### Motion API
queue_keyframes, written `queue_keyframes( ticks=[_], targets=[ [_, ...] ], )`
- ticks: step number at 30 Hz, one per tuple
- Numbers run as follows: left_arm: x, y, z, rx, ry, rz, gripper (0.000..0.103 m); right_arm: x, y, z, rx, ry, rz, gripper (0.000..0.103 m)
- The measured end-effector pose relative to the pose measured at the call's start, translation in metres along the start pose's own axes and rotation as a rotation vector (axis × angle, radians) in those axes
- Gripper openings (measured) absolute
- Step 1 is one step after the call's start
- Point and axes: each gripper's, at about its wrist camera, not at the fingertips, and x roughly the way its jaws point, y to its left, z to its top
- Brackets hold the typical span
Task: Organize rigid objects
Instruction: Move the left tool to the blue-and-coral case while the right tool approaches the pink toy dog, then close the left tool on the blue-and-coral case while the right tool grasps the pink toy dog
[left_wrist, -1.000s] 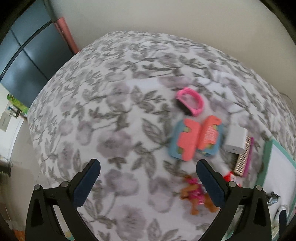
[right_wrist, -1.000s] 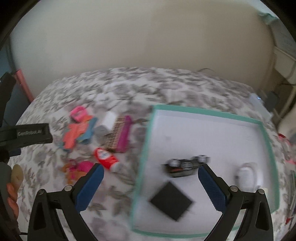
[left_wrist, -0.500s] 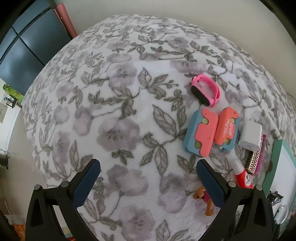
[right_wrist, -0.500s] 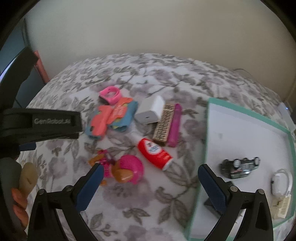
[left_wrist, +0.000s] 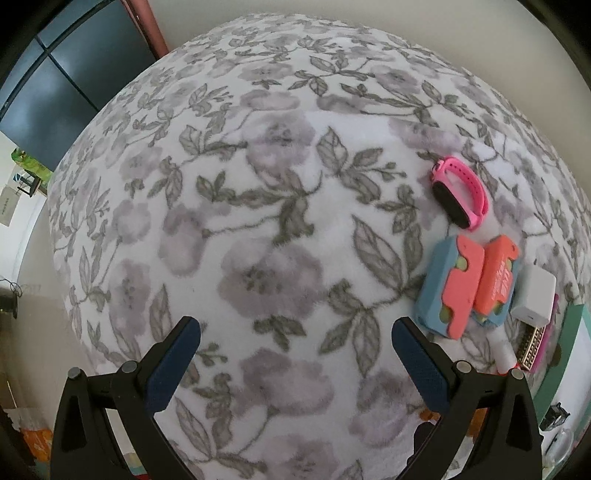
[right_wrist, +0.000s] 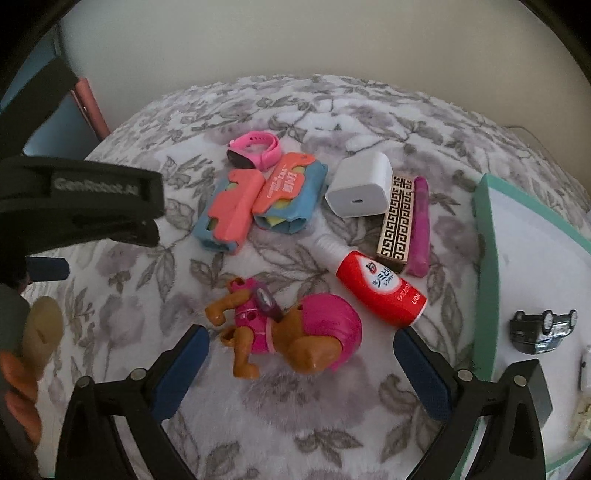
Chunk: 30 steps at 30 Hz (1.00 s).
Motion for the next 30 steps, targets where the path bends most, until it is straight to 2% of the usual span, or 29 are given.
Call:
queue_keyframes(
  ticks=[4,6,11,15,30],
  targets=[
    [0.002,-0.002,0.007,0.006,-0.01,-0.031,0.103,0.006,-0.002,0.001,0.005,0.004,-0.008,0.097],
    [0.001,-0.005,0.008,0.007,-0.018,-0.051,0.103,0.005,-0.004,0.002,0.006,-0.004,-0.013,0.088],
    [-0.001,-0.019,0.01,0.03,-0.039,-0.111,0.103,0.002,-0.014,0.004,0.043,-0.015,-0.005,0.077],
    [-0.002,-0.033,0.008,0.056,-0.058,-0.159,0.103,0.0,-0.018,0.004,0.049,-0.019,-0.001,0.077],
    [0.018,-0.064,0.009,0.129,-0.075,-0.177,0.103,0.0,-0.029,0.004,0.065,-0.02,-0.001,0.077]
  ],
)
